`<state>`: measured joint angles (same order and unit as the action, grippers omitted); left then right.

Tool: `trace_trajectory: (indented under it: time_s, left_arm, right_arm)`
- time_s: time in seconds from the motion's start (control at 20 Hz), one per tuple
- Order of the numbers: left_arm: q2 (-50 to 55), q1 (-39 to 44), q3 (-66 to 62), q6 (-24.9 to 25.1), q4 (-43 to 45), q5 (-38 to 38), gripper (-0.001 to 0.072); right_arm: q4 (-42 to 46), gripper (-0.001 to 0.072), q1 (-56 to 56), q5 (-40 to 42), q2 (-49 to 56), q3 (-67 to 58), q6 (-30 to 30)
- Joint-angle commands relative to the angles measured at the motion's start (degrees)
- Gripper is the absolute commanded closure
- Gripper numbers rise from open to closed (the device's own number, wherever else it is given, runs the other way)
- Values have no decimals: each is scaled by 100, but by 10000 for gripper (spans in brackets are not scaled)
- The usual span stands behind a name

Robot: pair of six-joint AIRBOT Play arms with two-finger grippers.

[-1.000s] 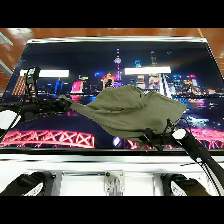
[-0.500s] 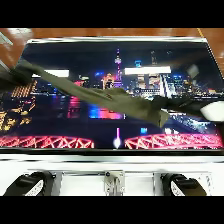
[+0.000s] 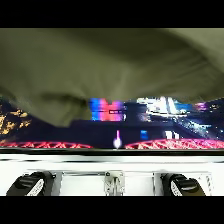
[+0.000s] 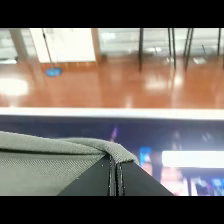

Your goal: Fold the shirts.

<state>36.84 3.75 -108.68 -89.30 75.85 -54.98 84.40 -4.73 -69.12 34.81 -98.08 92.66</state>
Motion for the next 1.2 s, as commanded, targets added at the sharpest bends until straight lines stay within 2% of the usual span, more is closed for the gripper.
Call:
trace_trajectory:
  time_s: [0.0, 0.1, 0.2, 0.3, 0.45, 0.65, 0.85, 0.95, 1.15]
  left_arm:
    - [-70, -20, -216, 15, 247, -1054, 667]
    - [9, -20, -146, 15, 737, -1526, 667]
    - [74, -20, 160, 17, 1246, -1687, 667]
    - [175, -20, 675, 17, 1578, -1690, 668]
    - [522, -20, 1556, 20, 1633, -1652, 667]
    - [1421, -20, 2310, 13, 1617, -1209, 668]
    - [2653, -15, 2334, 4, 1423, -946, 667]
    - [3283, -13, 2337, -186, 1244, -968, 667]
    - [4374, -13, 2337, -614, 629, -1121, 667]
  right_arm:
    - [227, 642, 2, -1189, 98, -249, 168]
    - [420, 643, 2, -2094, 433, -247, 177]
    - [789, 642, 2, -2907, 898, -136, 131]
    - [925, 642, 2, -3062, 1353, 264, 46]
    - [859, 642, 2, -2312, 2052, 1064, 74]
    - [850, 641, 4, -621, 3357, 1569, 269]
    - [782, 641, 2, 1113, 4577, 1569, 1043]
    - [549, 635, 2, 1453, 5075, 1572, 1215]
    - [-306, 634, 2, 1412, 5814, 1572, 1207]
